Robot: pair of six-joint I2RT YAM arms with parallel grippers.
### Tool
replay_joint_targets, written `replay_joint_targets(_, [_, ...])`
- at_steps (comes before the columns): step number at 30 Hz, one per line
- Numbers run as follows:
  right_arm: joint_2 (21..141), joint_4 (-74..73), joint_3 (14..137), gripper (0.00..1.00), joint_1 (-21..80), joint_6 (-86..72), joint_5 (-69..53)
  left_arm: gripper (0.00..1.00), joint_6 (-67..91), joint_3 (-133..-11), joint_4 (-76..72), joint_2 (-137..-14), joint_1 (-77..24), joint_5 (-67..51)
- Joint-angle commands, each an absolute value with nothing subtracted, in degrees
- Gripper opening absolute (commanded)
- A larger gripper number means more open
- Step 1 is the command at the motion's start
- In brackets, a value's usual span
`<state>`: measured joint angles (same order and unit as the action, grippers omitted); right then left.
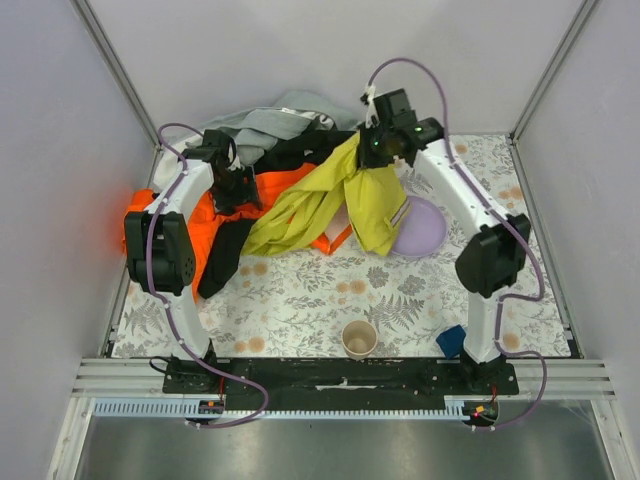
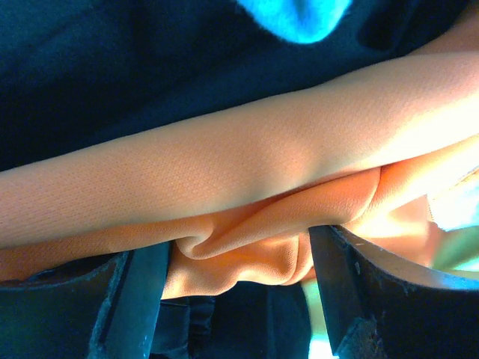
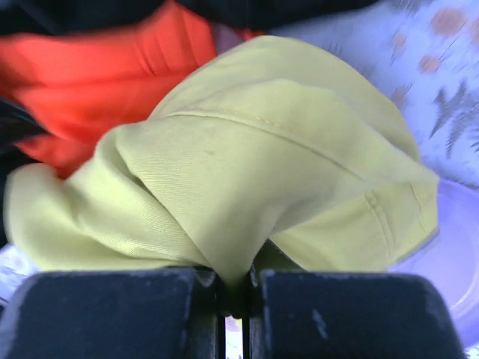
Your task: Pick out a specific cloth from the pile
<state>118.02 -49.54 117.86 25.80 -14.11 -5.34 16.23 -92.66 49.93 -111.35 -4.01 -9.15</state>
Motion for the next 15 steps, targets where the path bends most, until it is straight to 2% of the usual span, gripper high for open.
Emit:
replay_joint_targets(1, [104.4, -35.1, 125.0, 0.00, 21.4, -18.0, -5.9, 0.80, 17.0, -94.3, 51.7, -110.9, -4.2, -7.7])
replay_joint_targets(6, [98.6, -28.4, 129.9, 0.00, 19.8, -15.4, -0.5, 0.80, 17.5, -94.0, 51.6, -111.5, -4.3, -7.3])
replay_joint_targets(15, [88.6, -10.6, 128.8, 0.00, 19.6, -5.7, 17.2, 0.81, 17.8, -93.9, 52.5, -113.1, -3.2, -3.7])
